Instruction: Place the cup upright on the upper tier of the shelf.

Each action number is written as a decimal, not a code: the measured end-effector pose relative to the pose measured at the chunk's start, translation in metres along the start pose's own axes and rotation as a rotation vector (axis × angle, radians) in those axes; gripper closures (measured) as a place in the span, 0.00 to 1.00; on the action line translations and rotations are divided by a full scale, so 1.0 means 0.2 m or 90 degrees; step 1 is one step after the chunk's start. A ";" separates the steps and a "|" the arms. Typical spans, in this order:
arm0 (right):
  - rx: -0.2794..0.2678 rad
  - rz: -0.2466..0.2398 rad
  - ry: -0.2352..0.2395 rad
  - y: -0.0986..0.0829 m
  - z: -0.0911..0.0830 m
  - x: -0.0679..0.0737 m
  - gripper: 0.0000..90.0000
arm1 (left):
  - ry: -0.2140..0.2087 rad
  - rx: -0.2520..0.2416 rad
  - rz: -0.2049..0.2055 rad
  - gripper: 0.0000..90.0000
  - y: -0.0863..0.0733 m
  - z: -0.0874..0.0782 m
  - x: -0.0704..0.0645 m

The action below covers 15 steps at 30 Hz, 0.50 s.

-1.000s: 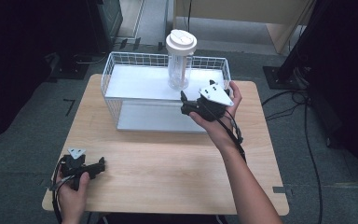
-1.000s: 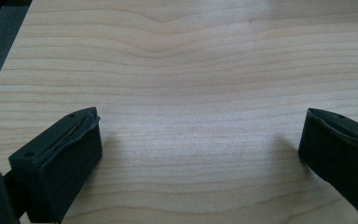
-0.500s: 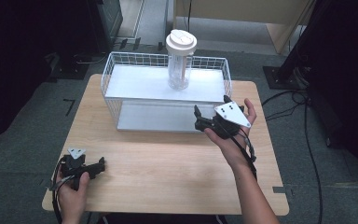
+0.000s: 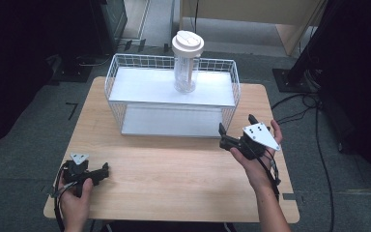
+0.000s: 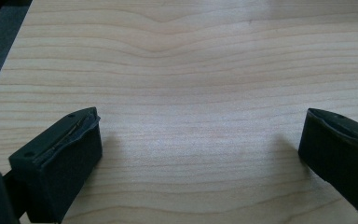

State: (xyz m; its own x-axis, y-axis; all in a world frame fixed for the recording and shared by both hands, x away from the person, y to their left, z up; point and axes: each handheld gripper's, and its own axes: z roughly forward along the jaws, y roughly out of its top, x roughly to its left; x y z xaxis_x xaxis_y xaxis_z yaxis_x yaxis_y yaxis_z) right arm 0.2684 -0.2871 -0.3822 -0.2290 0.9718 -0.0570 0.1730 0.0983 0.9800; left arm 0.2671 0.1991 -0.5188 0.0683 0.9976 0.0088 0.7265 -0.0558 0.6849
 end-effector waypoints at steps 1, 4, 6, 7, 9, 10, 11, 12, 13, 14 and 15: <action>0.001 -0.001 -0.004 -0.01 -0.01 -0.01 0.04 | 0.000 0.000 0.000 0.00 0.00 0.00 0.00; 0.008 0.002 -0.012 -0.06 -0.03 -0.04 0.04 | 0.000 0.000 0.000 0.00 0.00 0.00 0.00; 0.012 0.006 -0.017 -0.08 -0.05 -0.06 0.04 | 0.000 0.001 0.000 0.00 0.00 0.00 0.00; 0.015 0.013 -0.020 -0.09 -0.05 -0.07 0.04 | 0.000 0.001 0.000 0.00 0.00 0.00 0.00; 0.017 0.023 -0.024 -0.12 -0.07 -0.09 0.04 | 0.000 0.001 0.000 0.00 0.00 0.00 0.00; 0.020 0.027 -0.027 -0.14 -0.08 -0.10 0.04 | 0.000 0.001 0.000 0.00 0.00 0.00 0.00; 0.020 0.029 -0.030 -0.16 -0.08 -0.11 0.04 | 0.000 0.000 0.000 0.00 0.00 0.00 0.00; 0.023 0.032 -0.031 -0.17 -0.09 -0.11 0.04 | 0.000 0.000 0.000 0.00 0.00 0.00 0.00; 0.025 0.034 -0.032 -0.18 -0.10 -0.12 0.04 | 0.000 0.000 0.000 0.00 0.00 0.00 0.00; 0.028 0.035 -0.035 -0.20 -0.11 -0.12 0.04 | 0.000 0.000 -0.001 0.00 0.00 0.00 0.00; 0.032 0.036 -0.037 -0.22 -0.11 -0.13 0.04 | 0.000 0.000 0.000 0.00 0.00 0.00 0.00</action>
State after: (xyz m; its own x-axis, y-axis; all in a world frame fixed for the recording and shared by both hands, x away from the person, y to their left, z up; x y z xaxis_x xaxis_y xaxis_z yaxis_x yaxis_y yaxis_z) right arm 0.2451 -0.3212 -0.4191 -0.1618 0.9867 -0.0141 0.2320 0.0520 0.9713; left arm 0.2670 0.1991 -0.5188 0.0687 0.9976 0.0085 0.7270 -0.0559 0.6843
